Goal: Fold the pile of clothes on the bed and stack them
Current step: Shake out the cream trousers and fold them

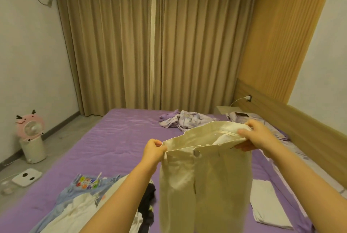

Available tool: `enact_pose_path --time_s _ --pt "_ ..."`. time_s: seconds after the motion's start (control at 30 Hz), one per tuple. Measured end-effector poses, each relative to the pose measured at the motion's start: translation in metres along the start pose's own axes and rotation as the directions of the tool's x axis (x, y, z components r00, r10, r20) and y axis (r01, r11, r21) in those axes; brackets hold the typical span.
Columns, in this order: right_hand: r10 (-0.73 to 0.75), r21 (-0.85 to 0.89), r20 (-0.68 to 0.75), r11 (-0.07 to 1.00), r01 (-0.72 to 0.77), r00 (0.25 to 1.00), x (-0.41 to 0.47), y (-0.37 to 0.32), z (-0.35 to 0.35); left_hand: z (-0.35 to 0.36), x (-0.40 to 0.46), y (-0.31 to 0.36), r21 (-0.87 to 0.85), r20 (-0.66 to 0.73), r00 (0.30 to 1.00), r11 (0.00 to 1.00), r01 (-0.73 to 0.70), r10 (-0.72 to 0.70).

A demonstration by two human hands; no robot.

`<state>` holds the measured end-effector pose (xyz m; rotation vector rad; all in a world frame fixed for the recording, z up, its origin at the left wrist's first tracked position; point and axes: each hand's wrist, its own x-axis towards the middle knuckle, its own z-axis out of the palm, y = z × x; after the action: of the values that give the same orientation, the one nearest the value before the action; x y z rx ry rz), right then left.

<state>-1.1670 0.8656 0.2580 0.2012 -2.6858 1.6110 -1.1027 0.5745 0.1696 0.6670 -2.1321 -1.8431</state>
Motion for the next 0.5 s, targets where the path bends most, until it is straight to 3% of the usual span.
enact_pose_path --time_s 0.07,0.13,0.27,0.4,0.5 --pt "0.042 0.021 0.012 0.999 -0.042 0.999 0.013 0.015 -0.018 0.023 0.002 0.003 0.039 0.063 0.998 0.999 0.014 -0.017" --pt "0.07 0.058 0.017 0.996 -0.071 0.997 0.025 0.029 -0.036 0.044 0.004 0.007 0.104 0.094 0.994 0.992 -0.064 0.054" --pt "0.084 0.064 0.045 0.994 -0.087 0.995 0.05 0.055 -0.07 0.084 0.005 0.011 0.211 0.011 0.984 0.961 -0.178 0.179" --pt "0.085 -0.049 0.069 0.995 -0.082 0.994 0.071 0.078 -0.1 0.106 0.003 0.015 0.258 -0.097 0.953 0.932 -0.255 0.287" --pt "0.012 -0.111 0.098 0.994 -0.001 0.995 0.083 0.091 -0.121 0.116 0.002 0.023 0.259 -0.083 0.937 0.916 -0.308 0.338"
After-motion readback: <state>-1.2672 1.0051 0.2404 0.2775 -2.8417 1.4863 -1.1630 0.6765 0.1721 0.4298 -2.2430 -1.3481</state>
